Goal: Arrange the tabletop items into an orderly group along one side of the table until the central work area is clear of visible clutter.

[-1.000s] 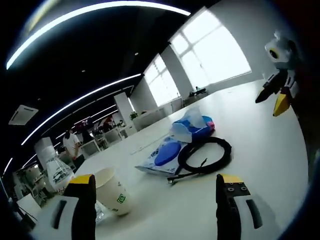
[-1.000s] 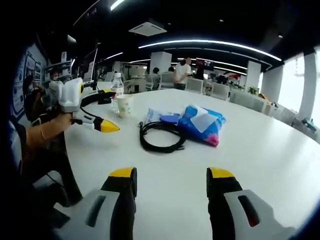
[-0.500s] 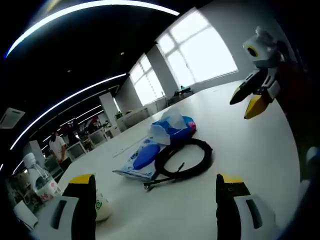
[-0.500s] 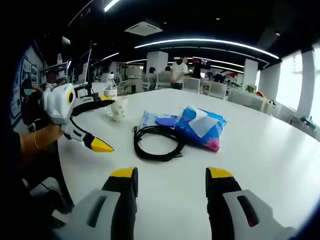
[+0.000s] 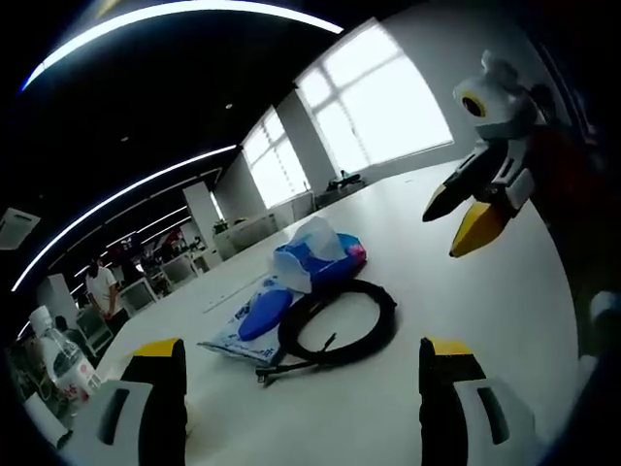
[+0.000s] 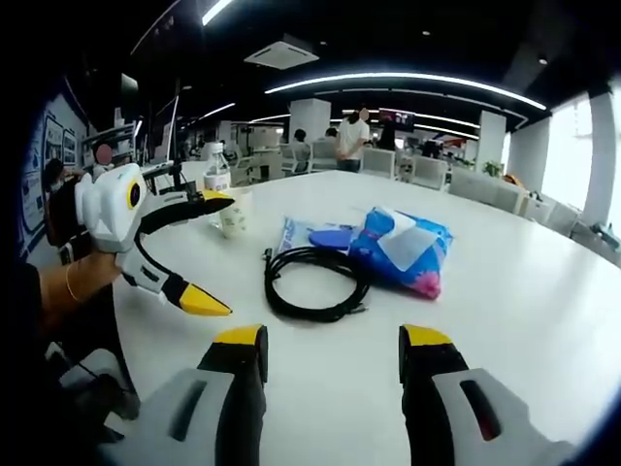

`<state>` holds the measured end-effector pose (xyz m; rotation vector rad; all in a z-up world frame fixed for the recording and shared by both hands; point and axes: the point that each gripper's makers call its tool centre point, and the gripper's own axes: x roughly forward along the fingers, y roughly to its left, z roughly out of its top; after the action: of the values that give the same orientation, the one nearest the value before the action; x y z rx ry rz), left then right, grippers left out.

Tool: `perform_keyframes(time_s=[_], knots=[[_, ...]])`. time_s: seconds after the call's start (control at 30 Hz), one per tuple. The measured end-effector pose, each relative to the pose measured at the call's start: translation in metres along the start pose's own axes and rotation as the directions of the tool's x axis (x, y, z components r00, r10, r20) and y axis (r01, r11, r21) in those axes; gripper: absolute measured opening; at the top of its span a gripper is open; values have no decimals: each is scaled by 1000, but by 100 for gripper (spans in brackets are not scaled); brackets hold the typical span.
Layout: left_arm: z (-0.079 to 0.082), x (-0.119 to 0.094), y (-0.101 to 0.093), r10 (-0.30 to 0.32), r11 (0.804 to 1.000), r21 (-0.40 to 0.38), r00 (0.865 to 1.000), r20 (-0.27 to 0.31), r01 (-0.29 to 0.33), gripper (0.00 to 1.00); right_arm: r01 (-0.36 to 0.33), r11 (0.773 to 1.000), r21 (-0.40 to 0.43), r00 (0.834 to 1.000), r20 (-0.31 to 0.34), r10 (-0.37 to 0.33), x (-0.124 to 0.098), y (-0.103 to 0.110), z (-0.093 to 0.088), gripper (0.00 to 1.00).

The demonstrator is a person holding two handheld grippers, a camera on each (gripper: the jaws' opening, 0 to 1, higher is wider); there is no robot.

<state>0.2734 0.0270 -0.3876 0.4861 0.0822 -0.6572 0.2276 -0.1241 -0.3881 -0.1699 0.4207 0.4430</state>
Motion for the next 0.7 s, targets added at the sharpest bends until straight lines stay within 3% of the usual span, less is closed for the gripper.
perform_keyframes(time_s=[0.27,0.5,0.7], knots=[[1,7,-7,-31,1000,2,999,-8,31,100,7,1000,10,1000,-11,-7,13,-5,3,52],[-7,15,-13,-67,996,-59,997,-27,66,100,-15,999,44,1000,17,15,24,-3,6,54],[-8,18,-13,-69,996,-56,997,-42,67,100,-17,999,50,1000,18,16,35,-5,4,59]])
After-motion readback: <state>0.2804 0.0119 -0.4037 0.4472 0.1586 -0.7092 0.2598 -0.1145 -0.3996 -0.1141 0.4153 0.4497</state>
